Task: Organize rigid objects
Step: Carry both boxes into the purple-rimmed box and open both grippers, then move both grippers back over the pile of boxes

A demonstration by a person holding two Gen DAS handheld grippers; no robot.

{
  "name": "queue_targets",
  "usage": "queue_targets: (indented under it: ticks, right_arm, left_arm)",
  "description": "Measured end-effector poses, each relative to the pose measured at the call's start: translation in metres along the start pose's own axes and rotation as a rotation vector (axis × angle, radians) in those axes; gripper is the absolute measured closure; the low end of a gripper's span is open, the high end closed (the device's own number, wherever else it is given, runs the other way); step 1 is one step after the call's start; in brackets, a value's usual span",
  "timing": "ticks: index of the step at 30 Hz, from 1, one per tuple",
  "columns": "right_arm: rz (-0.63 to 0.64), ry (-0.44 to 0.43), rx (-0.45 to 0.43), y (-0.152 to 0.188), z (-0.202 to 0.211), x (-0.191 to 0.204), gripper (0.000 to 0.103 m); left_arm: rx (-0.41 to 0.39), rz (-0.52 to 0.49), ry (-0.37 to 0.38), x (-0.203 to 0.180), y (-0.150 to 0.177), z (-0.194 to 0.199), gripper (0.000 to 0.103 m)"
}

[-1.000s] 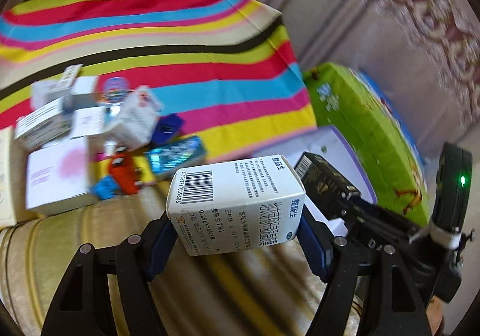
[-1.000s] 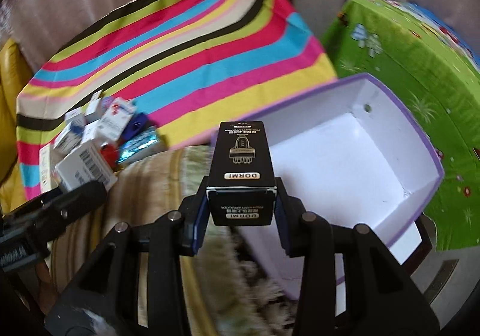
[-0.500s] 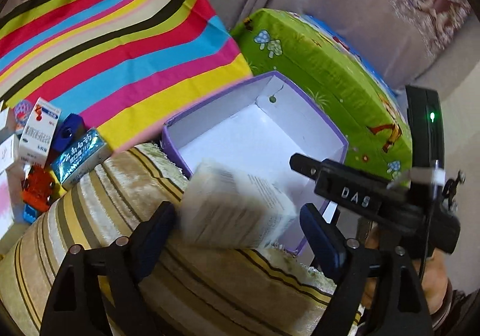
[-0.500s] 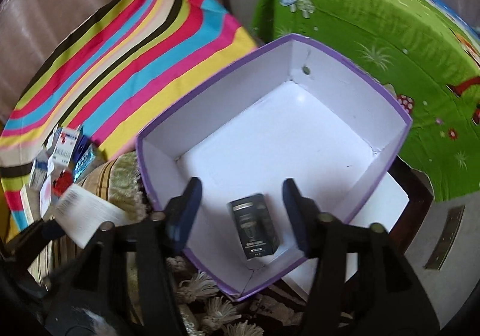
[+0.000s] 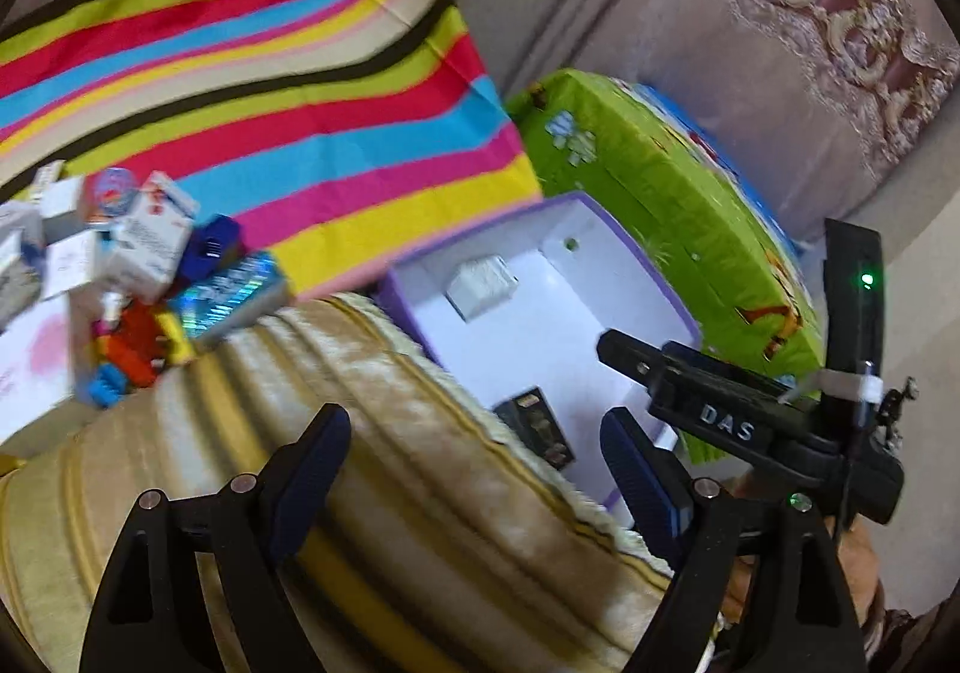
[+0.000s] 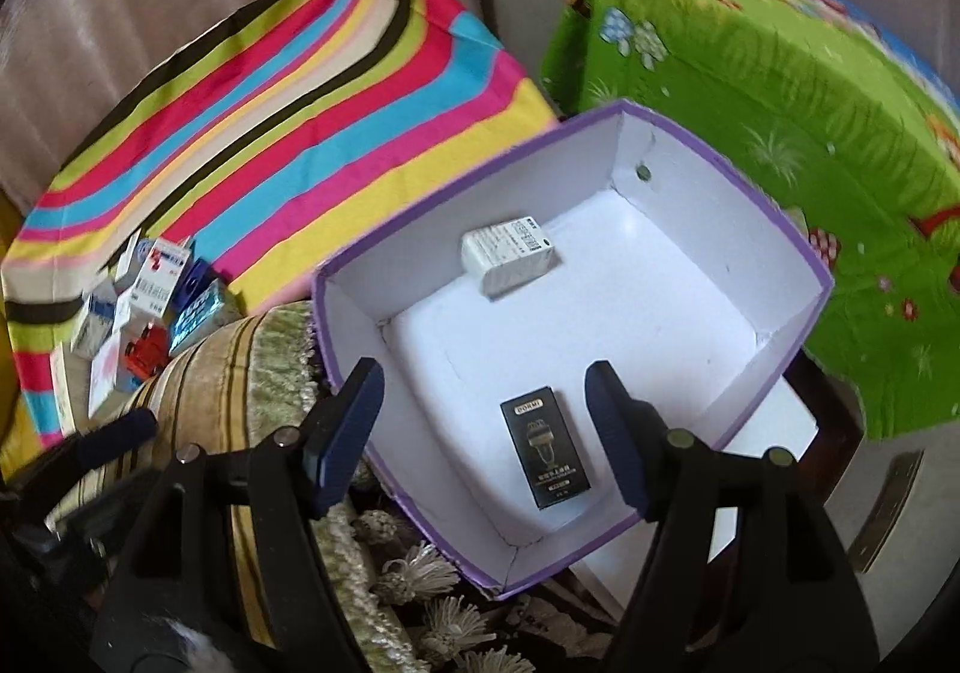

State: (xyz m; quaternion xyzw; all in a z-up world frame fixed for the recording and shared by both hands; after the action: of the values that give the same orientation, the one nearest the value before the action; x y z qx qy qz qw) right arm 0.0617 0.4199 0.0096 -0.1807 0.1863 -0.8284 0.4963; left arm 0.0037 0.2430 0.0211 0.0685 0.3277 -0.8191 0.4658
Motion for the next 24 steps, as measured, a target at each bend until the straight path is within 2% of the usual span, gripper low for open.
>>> queue_targets:
  ticks: [8,14,19,24]
  right_arm:
    - [0.124,-0.073,0.003,0.005,0.002,0.040,0.030]
    - [0.228,-0.089,-0.001,0.015,0.003,0.067,0.027]
    - [0.276,-0.105,0.011,0.019,0.002,0.081,0.026]
    - [0.292,-0.092,0.043,0.021,-0.007,0.088,0.025]
  left_arm:
    - [-0.097,0.035,-0.035,0.026,0.008,0.035,0.017]
    - [-0.178,0.146,-0.076,0.067,0.025,0.071,0.017]
    - [-0.255,0.242,-0.151,0.109,0.047,0.108,0.017]
    - [-0.280,0.325,-0.196,0.142,0.066,0.127,0.017]
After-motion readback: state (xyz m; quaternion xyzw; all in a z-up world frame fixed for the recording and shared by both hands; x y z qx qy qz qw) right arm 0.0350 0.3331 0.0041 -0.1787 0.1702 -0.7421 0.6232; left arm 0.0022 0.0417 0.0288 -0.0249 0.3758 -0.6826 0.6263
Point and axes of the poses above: each gripper's, at about its wrist camera, not at the fingertips, and z roughly against the way its jaws point, x to its left, y to its underside, the point moved 2 cm from there along -z, roughly the way its jaws point, and after that the axes turned 3 degrees about x, right-handed, at the moved point
